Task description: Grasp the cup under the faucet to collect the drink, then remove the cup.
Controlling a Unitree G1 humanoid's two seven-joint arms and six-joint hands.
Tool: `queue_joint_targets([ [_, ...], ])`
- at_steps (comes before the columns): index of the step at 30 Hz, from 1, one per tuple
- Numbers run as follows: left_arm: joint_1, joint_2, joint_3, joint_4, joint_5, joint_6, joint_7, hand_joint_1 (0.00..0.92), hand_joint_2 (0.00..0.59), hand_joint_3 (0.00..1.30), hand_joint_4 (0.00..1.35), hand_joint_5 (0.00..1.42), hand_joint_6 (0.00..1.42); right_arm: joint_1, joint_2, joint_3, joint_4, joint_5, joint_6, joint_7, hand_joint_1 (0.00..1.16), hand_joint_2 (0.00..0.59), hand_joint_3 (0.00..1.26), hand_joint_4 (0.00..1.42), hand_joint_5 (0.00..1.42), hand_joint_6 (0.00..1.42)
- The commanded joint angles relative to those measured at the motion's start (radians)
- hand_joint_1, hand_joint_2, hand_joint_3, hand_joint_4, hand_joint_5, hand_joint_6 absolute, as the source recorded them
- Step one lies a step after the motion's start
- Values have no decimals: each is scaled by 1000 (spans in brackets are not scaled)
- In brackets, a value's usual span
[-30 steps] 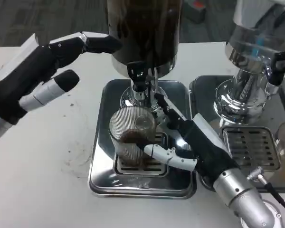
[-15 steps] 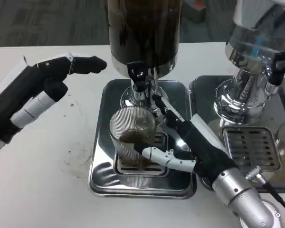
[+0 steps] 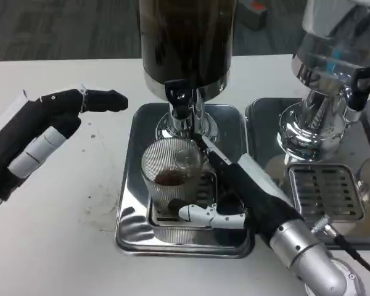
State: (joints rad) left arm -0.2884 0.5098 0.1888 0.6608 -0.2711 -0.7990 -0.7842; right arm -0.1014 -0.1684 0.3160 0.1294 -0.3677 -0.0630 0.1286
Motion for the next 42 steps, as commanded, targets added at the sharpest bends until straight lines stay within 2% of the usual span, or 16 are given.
queue_joint_targets([
  [1, 25, 10, 9, -4, 4, 16, 11, 0, 138, 449, 367, 307, 253, -15, 8, 11, 6, -15, 26, -1, 637, 183, 0, 0, 0, 49],
  [13, 80, 17, 14, -19, 12, 32, 25, 0, 146, 462, 381, 317, 258, -47, 49, 38, 63, -35, 50, -26, 556, 198, 0, 0, 0, 87],
  [19, 108, 19, 15, -36, 13, 37, 36, 0, 140, 472, 381, 322, 259, -65, 66, 60, 88, -66, 72, -51, 565, 197, 0, 0, 3, 114],
  [22, 118, 20, 17, -44, 13, 42, 39, 0, 138, 476, 393, 323, 259, -71, 76, 67, 100, -75, 83, -62, 581, 209, 0, 0, 59, 143],
  [24, 122, 21, 18, -48, 13, 44, 40, 0, 137, 477, 394, 325, 259, -72, 83, 71, 108, -83, 90, -76, 585, 210, 8, 46, 106, 180],
  [27, 127, 22, 16, -54, 14, 47, 41, 0, 137, 477, 395, 329, 261, -74, 91, 74, 123, -91, 94, -93, 595, 209, 90, 148, 195, 248],
  [34, 134, 25, 15, -58, 15, 52, 45, 0, 128, 477, 410, 334, 284, -61, 113, 80, 161, -106, 60, -183, 645, 215, 258, 325, 378, 415],
  [42, 137, 31, 17, -56, 16, 55, 46, 0, 131, 477, 421, 348, 291, -53, 126, 92, 188, -123, 36, -235, 641, 211, 342, 407, 467, 492],
])
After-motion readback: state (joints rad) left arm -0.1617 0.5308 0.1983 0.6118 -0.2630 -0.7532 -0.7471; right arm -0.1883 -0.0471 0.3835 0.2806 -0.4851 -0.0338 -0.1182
